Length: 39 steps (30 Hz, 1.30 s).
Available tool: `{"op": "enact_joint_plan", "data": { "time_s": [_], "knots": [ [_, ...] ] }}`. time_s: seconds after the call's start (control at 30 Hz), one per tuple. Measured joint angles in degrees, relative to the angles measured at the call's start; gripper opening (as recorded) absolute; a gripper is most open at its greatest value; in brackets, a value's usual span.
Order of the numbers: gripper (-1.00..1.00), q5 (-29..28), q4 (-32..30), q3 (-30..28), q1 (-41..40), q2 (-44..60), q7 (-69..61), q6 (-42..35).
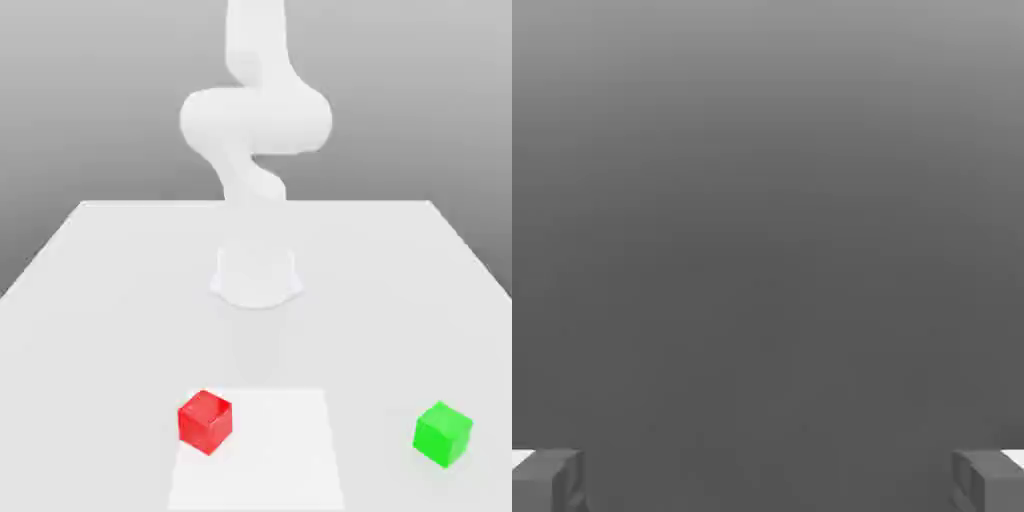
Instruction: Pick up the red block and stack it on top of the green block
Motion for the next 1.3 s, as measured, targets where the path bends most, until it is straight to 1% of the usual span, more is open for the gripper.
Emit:
{"op": "enact_joint_plan", "data": {
  "time_s": [0.4, 0.63, 0.7, 0.87, 0.9, 1.13, 1.3],
  "knots": [
    [0.00, 0.6, -13.4, 0.8, -5.7, 25.5, 12.1, 14.5],
    [0.00, -0.1, -21.0, -0.1, -8.0, 40.1, 19.8, 22.7],
    [0.00, -0.2, -21.8, -0.3, -8.2, 44.2, 20.9, 25.7],
    [0.00, -0.1, -20.8, -0.2, -8.2, 54.6, 21.2, 34.3],
    [-1.00, -0.1, -20.6, -0.2, -8.2, 55.8, 21.2, 35.4],
    [-1.00, -0.3, -20.6, -0.2, -8.2, 55.7, 21.4, 35.3],
    [-1.00, -0.4, -22.0, 0.0, -8.4, 46.6, 21.5, 27.6]
  ]
}}
